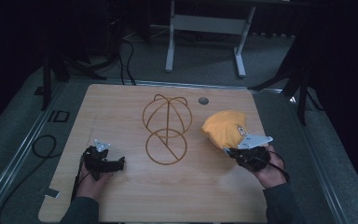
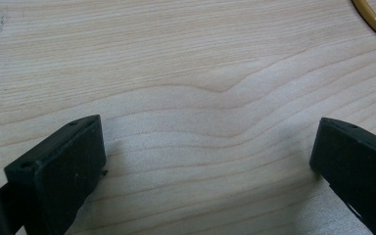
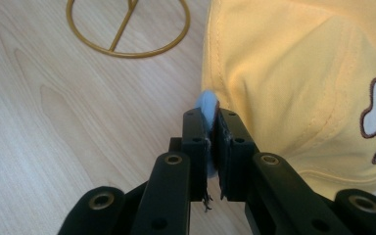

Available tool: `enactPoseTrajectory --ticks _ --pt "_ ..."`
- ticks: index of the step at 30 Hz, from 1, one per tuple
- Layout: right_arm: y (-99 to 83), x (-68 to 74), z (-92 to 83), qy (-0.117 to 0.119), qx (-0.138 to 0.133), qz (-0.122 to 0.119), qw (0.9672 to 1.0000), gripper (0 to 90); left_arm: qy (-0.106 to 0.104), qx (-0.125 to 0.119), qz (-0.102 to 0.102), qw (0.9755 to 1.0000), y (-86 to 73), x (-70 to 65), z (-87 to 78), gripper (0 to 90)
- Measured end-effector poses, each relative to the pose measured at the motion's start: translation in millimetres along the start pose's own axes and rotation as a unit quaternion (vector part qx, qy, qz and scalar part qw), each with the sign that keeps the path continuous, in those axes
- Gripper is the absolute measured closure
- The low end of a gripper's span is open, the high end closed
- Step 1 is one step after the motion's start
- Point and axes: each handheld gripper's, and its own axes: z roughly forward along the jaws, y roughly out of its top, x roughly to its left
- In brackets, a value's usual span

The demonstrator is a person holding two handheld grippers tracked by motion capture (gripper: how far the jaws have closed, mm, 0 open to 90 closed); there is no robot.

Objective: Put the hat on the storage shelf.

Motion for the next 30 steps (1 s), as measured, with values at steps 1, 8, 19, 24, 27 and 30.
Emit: enactPoseTrajectory --ticks 1,8,19,24,27,30 --pt "0.3 -1.2 -1.4 -0.002 0.000 -0.001 1.0000 83.7 0.000 0.000 0.000 1.0000 0.0 0.0 0.0 0.1" --pt "3.3 -8.4 -11.6 -0.014 0.000 -0.004 0.9999 83.7 0.000 0.000 0.000 1.0000 0.0 0.0 0.0 0.2" --pt "6.6 -18.5 -29.5 -0.036 -0.002 -0.007 0.9993 83.7 0.000 0.000 0.000 1.0000 0.0 0.0 0.0 0.2" --pt "10.0 -22.6 -42.6 -0.051 -0.008 -0.011 0.9986 83.7 0.000 0.000 0.000 1.0000 0.0 0.0 0.0 0.2" --pt "12.2 -25.5 -51.2 -0.061 -0.011 -0.013 0.9980 83.7 0.000 0.000 0.000 1.0000 0.0 0.0 0.0 0.1" --pt "16.3 -28.1 -59.1 -0.069 -0.016 -0.016 0.9974 83.7 0.000 0.000 0.000 1.0000 0.0 0.0 0.0 0.2"
